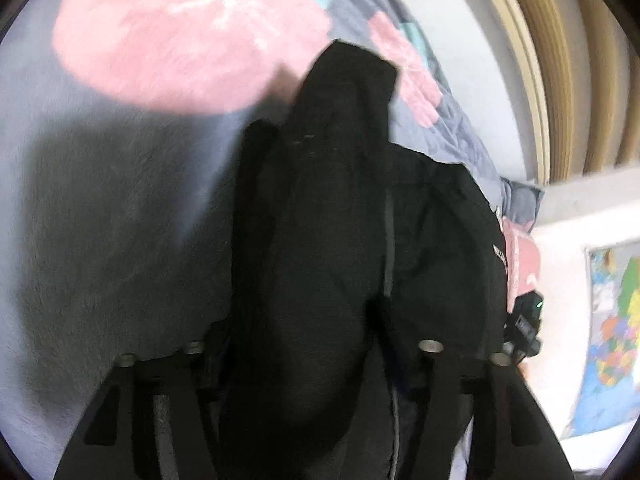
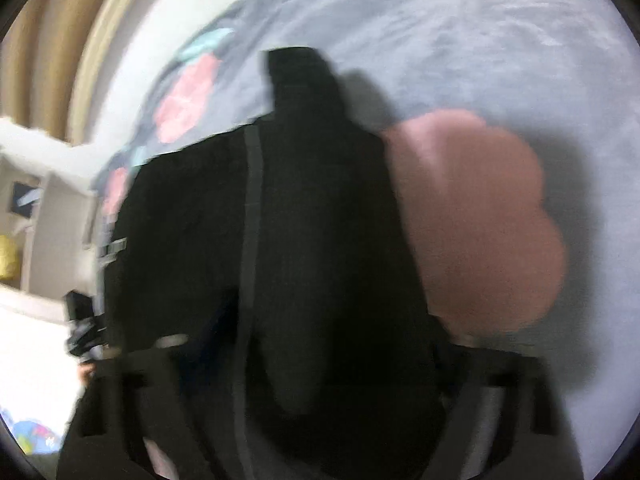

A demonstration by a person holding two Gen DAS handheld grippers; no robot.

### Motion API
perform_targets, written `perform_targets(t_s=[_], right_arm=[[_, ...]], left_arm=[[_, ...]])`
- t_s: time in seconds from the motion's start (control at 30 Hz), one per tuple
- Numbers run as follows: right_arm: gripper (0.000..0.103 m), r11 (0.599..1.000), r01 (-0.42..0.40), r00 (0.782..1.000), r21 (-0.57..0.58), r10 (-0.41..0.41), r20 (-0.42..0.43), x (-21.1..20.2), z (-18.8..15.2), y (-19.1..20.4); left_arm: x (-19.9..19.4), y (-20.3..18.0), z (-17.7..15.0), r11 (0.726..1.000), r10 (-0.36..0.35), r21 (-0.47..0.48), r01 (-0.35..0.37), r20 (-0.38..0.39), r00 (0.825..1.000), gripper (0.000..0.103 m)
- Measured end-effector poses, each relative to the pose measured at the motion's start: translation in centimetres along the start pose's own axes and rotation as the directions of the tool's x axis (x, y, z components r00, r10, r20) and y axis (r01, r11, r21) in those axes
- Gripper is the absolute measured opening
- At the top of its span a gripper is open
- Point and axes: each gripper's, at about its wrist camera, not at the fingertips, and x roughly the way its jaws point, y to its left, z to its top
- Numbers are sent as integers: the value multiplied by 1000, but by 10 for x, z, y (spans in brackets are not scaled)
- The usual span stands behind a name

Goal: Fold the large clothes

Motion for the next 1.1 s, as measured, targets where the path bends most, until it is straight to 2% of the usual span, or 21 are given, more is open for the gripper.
perform_targets(t_s=[0.07,0.1,0.17,0.27,0.33,0.4,0.47,0.53,0.57,0.63,0.67,0.7,0.77,0.93,1.1], right_arm=[[58,998,24,1000,-57,-23,17,-6,-4,12],[56,995,33,999,-90,-31,23,-10,-7,19],[56,989,54,998,-138,-52,18,-13,-10,29],[61,986,52,998,-161,-57,-22,-5,-5,31],[67,990,27,998,-138,-35,-53,6,2,26],[78,993,-5,997,-118,-4,-76,16,5,22],[82,997,-43,995,-65,37,-89,25,7,13],[83,997,-70,994,-18,68,-83,29,7,8],[80,998,-58,996,-29,55,-77,28,6,12],[69,997,-37,997,-69,33,-64,23,3,24],[60,995,-24,998,-92,20,-53,19,1,31],[52,993,-7,999,-120,2,-41,13,-2,37],[43,987,21,1000,-162,-24,-18,0,-8,49],[38,966,33,999,-255,-21,49,-41,-41,102],[35,954,9,992,-300,28,119,-97,-97,148]], left_arm=[[-7,-11,-3,998,-12,54,12,11,1000,35],[-12,-14,-4,997,-35,73,34,10,999,32],[-17,-14,-4,994,-73,78,73,-4,997,32],[-14,-11,-2,994,-72,85,75,-36,997,33],[-5,-6,0,996,-64,52,67,-49,997,39],[5,-6,3,997,-64,30,66,-63,996,51],[16,1,3,996,-91,-14,90,-82,992,56],[18,5,2,992,-117,-52,114,-69,991,57],[16,4,1,993,-112,-47,109,-60,992,56],[8,-1,-5,997,-82,-13,82,-35,996,46],[3,-7,-9,997,-75,6,75,-19,997,37],[-5,-13,-14,997,-76,24,76,5,997,29],[-19,-21,-22,995,-100,34,99,43,994,23],[-65,-53,-53,971,-235,65,229,107,966,20],[-124,-100,-106,952,-287,154,266,141,948,20]])
